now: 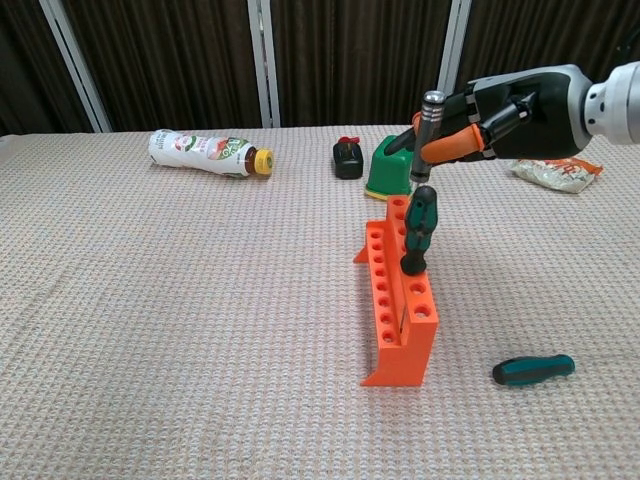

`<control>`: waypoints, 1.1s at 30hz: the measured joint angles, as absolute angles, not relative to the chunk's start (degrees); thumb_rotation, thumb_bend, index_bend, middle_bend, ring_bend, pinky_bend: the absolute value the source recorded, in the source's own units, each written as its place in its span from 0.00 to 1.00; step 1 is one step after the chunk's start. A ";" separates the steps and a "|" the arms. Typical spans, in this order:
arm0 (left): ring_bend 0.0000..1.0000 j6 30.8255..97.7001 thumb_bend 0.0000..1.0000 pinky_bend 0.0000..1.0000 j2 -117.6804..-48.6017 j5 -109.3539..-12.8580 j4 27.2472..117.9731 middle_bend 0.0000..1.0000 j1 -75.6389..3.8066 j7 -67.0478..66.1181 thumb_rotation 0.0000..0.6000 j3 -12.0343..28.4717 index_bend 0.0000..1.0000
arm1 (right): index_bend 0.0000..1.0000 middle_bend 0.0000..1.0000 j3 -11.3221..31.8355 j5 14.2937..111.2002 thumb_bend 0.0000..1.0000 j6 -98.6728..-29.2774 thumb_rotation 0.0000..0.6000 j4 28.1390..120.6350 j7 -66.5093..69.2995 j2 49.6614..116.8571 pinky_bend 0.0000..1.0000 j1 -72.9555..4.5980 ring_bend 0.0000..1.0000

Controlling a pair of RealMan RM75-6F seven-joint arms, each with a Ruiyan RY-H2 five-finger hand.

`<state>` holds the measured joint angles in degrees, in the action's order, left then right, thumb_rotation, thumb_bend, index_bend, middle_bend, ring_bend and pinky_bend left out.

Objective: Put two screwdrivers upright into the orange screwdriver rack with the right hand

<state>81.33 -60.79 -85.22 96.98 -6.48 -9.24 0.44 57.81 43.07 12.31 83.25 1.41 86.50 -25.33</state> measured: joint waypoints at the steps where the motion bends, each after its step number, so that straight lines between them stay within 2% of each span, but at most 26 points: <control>1: 0.00 81.32 0.09 0.00 -60.80 -85.19 96.98 0.00 -6.48 -9.25 1.00 0.45 0.01 | 0.65 0.25 57.72 43.35 0.32 12.27 1.00 83.29 1.23 86.57 0.00 -25.33 0.00; 11: 0.00 81.16 0.09 0.00 -60.96 -85.21 96.84 0.00 -6.53 -9.26 1.00 0.37 0.01 | 0.63 0.24 56.17 44.88 0.32 11.81 1.00 83.24 0.72 87.00 0.00 -26.00 0.00; 33: 0.00 80.78 0.09 0.00 -61.56 -84.86 95.82 0.00 -6.60 -8.42 1.00 0.36 0.01 | 0.51 0.22 52.58 46.79 0.32 9.59 1.00 83.02 4.38 85.44 0.00 -29.19 0.00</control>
<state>80.78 -61.56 -84.86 95.82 -6.60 -8.42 0.36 52.58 46.79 9.59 83.02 4.38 85.44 -29.19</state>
